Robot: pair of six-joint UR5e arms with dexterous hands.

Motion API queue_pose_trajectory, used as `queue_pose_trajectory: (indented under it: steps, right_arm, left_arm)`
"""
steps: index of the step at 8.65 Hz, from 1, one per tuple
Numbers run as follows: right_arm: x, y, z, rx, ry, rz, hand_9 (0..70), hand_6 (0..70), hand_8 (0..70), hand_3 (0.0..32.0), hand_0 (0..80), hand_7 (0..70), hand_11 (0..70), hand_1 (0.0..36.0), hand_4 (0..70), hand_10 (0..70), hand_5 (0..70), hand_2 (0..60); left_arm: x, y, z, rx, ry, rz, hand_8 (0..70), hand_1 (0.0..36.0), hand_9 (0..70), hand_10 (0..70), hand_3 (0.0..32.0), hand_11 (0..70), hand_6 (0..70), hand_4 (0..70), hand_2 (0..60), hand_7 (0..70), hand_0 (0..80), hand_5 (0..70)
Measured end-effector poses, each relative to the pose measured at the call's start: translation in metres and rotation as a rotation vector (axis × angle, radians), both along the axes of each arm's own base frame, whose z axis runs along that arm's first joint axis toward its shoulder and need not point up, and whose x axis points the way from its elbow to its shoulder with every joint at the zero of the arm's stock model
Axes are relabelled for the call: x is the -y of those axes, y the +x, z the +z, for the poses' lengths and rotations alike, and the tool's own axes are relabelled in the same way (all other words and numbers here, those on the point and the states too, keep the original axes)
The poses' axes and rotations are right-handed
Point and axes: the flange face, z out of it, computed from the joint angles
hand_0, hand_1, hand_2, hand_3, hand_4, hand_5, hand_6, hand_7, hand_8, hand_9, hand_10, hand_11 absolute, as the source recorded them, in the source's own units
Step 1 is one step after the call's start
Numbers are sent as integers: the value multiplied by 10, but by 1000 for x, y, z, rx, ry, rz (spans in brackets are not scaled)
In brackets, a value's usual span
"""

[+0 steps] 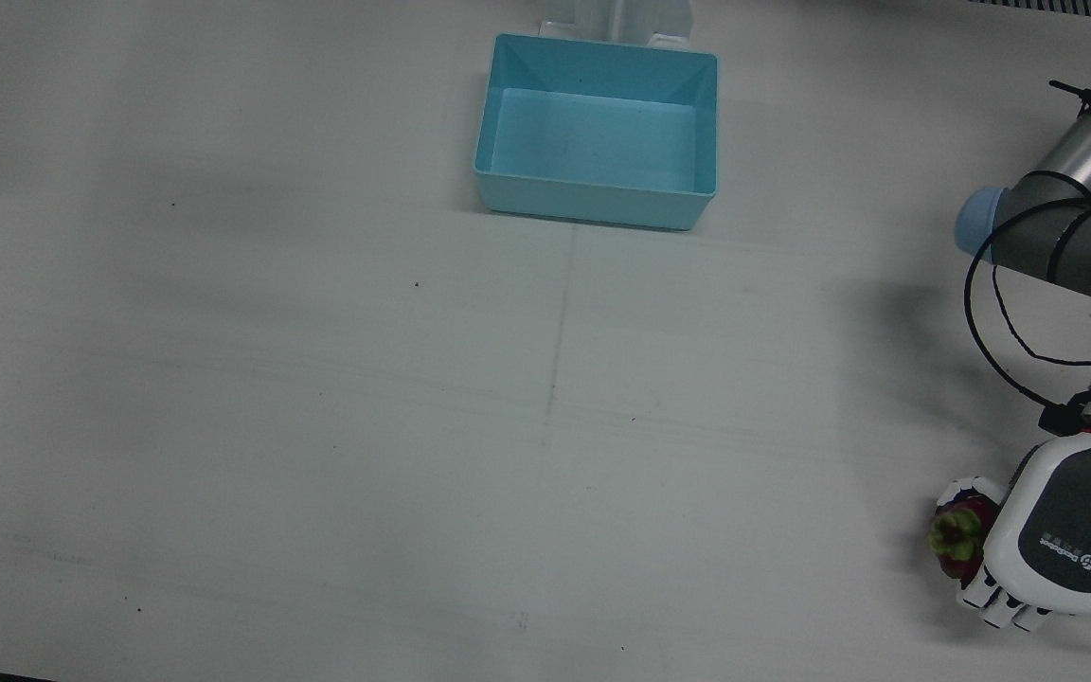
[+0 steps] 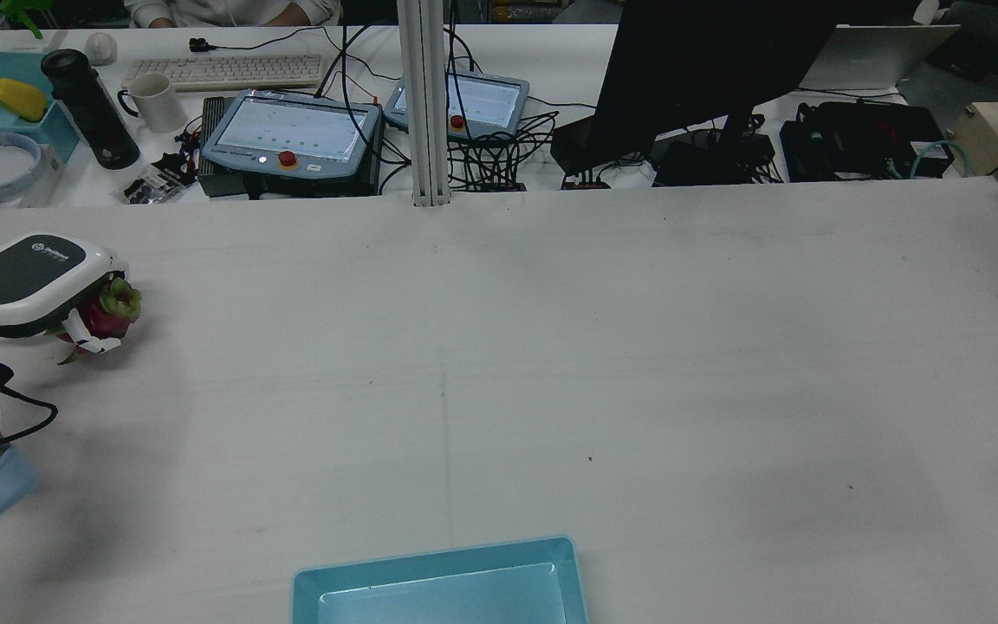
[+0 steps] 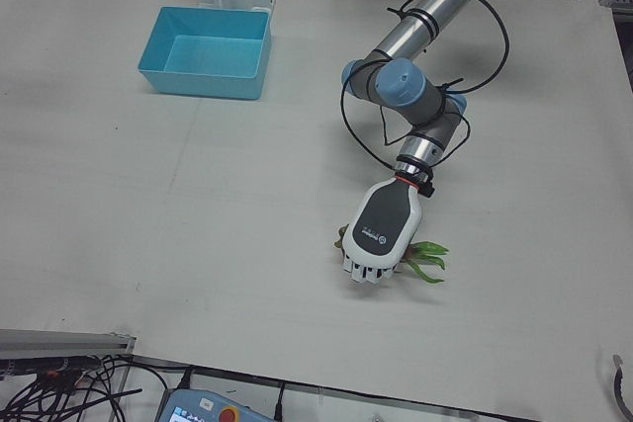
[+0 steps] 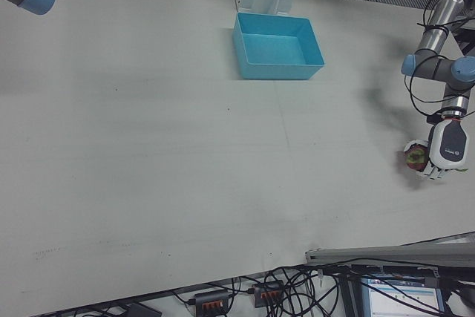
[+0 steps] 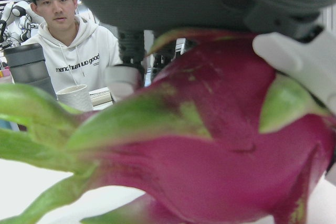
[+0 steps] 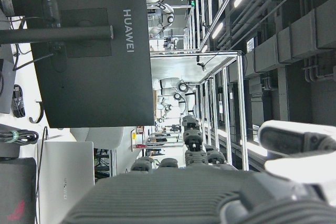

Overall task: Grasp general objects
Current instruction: 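Lift the dragon fruit off the table with the left hand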

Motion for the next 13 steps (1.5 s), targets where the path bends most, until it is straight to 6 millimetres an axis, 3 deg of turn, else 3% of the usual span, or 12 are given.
queue_pose_trajectory:
  steps: [3,5,7,8,10,11,13]
  right_arm:
    - [0,0,0,0,0,0,0,0,0,0,0,0,0,0,0,0,0,0]
    - [0,0,0,0,1,0,0,0,0,0,0,0,0,0,0,0,0,0]
    - [0,0,0,0,0,0,0,0,0,0,0,0,0,0,0,0,0,0]
    - [0,0,0,0,0,1,0,0,0,0,0,0,0,0,0,0,0,0]
    - [0,0,0,0,0,0,0,0,0,0,0,0,0,0,0,0,0,0]
    - [0,0,0,0,0,0,0,0,0,0,0,0,0,0,0,0,0,0]
    - [0,0,0,0,1,0,0,0,0,0,0,0,0,0,0,0,0,0]
  left_arm:
    - [-12,-21,-32,-45,49,-19,679,146,700,700,0,700,627,329,600,700,458,700]
    - [-29,-77,-79,-124,89,-65,680,170,700,700,0,700,628,342,600,700,466,700]
    - [-34,-137,-122,-281,95,-71,695,195,700,700,0,700,638,356,600,700,486,700]
    - [-37,-156,-138,-356,97,-42,700,212,700,700,0,700,650,365,600,700,501,700]
    - [-40,-164,-163,-570,101,46,700,239,700,700,0,700,700,396,600,700,527,700]
    - [-42,-156,-173,-680,100,104,700,252,700,700,0,700,700,412,600,700,543,700]
    - [-65,-104,-212,-851,102,277,700,269,700,700,0,700,700,421,600,700,565,700]
